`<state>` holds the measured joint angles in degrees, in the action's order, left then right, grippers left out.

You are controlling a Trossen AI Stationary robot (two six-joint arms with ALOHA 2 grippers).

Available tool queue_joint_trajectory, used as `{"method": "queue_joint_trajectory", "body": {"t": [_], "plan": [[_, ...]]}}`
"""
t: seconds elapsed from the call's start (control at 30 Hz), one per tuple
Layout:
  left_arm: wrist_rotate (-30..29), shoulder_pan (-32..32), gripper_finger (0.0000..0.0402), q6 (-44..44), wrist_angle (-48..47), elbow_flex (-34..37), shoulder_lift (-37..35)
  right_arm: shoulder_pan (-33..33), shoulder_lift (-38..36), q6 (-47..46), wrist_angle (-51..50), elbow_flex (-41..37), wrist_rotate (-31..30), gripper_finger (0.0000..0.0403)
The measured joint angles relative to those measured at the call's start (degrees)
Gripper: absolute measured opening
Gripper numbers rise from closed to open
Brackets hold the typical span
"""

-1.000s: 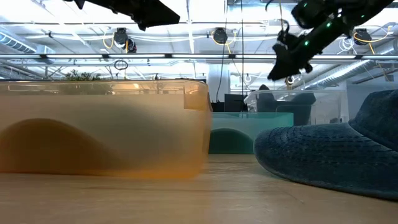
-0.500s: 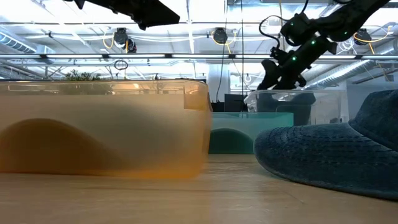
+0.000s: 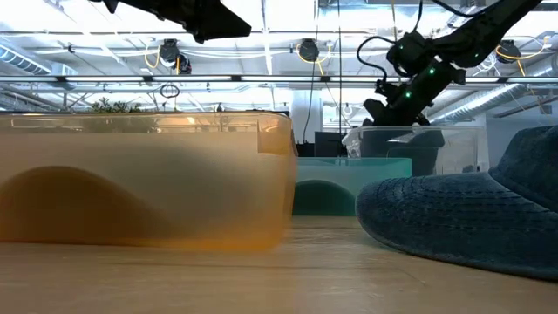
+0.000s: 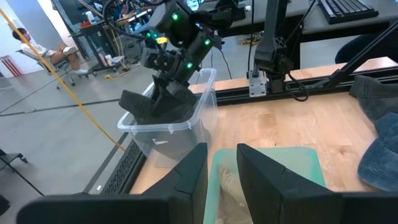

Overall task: Pick & Place hat
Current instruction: Put the left black cap into the transparent bin

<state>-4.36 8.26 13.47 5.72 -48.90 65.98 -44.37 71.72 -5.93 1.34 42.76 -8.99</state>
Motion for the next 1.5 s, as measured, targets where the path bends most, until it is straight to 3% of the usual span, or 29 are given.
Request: {"method": "queue_joint_trajectory", "body": {"t": [0.27,0.57,0.67,0.97,1.5], "plan": [[0.0,0.0,0.0097,0.0,0.0,0.0,0.0,2.1,-6.4,6.1,-1.3,0.0,0.1,0.0013],[0.0,0.0,0.0097,0.0,0.0,0.0,0.0,2.5,-9.6,7.7,-10.2,0.0,1.9,0.0004],[0.0,0.0,0.0097,0.0,0.0,0.0,0.0,2.8,-9.5,7.1,-11.4,0.0,4.7,0.0010],[0.0,0.0,0.0097,0.3,0.1,0.0,0.0,4.4,-9.0,6.6,-8.1,0.0,5.4,0.0042],[0.0,0.0,0.0097,0.1,0.0,0.0,0.0,5.0,-2.5,5.3,-8.8,0.0,9.0,0.0166]]}}
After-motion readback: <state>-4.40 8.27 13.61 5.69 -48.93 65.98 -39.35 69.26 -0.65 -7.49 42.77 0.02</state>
